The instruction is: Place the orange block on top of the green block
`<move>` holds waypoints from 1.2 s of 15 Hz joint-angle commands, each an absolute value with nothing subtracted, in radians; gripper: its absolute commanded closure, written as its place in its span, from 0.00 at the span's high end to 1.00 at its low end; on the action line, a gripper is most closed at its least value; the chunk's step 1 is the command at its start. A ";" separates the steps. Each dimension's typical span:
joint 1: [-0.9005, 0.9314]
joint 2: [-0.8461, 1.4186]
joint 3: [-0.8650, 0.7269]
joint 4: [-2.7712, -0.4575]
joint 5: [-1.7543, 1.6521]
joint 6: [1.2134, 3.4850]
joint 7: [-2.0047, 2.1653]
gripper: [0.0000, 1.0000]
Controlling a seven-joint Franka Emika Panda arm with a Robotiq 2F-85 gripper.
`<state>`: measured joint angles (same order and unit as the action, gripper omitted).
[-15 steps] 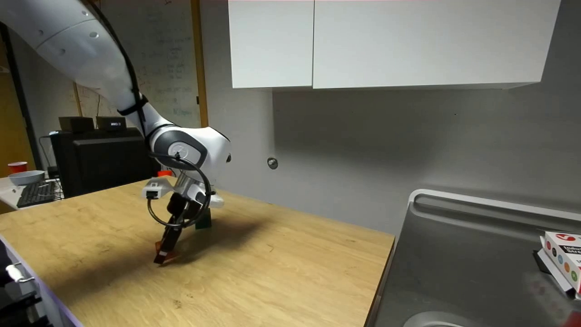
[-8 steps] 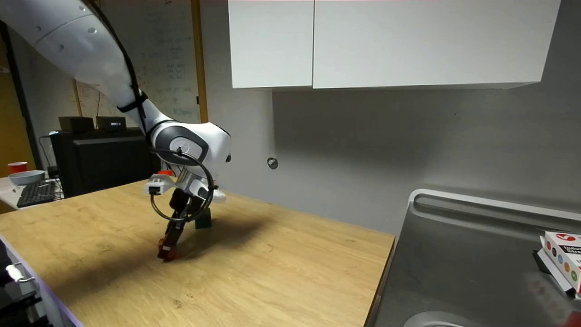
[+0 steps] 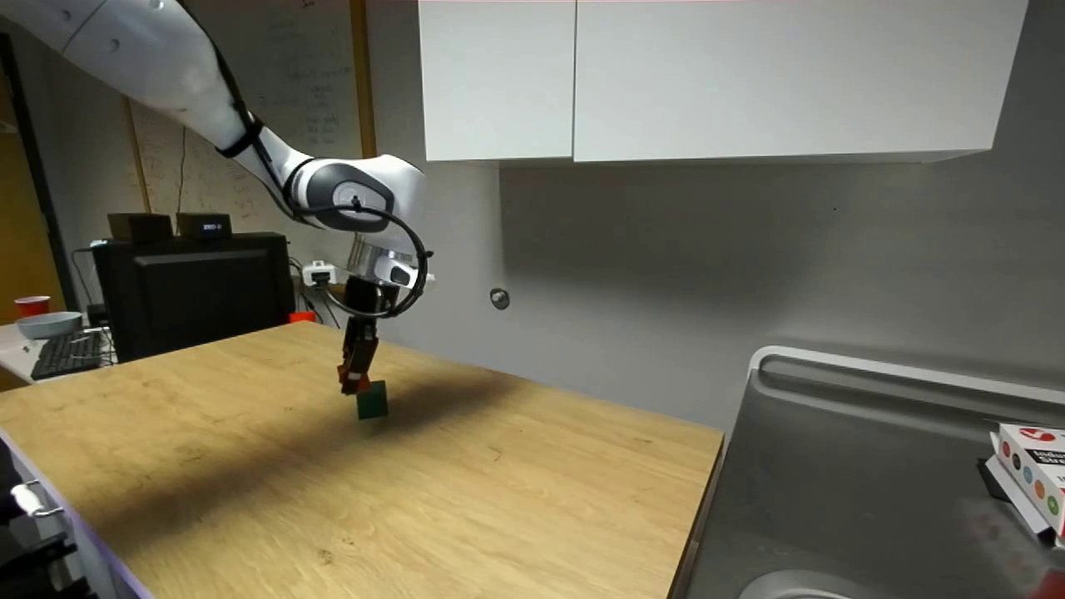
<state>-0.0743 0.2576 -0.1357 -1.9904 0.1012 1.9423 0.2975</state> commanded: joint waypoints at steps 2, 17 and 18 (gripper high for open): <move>-0.056 0.326 -0.109 -1.837 0.091 1.882 0.307 0.19; -0.012 0.563 -0.077 -1.581 0.092 1.796 0.303 0.19; -0.015 0.570 -0.079 -1.575 0.093 1.790 0.303 0.19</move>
<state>-0.0059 0.5364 -0.0776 -1.6323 0.1012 1.8368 0.2976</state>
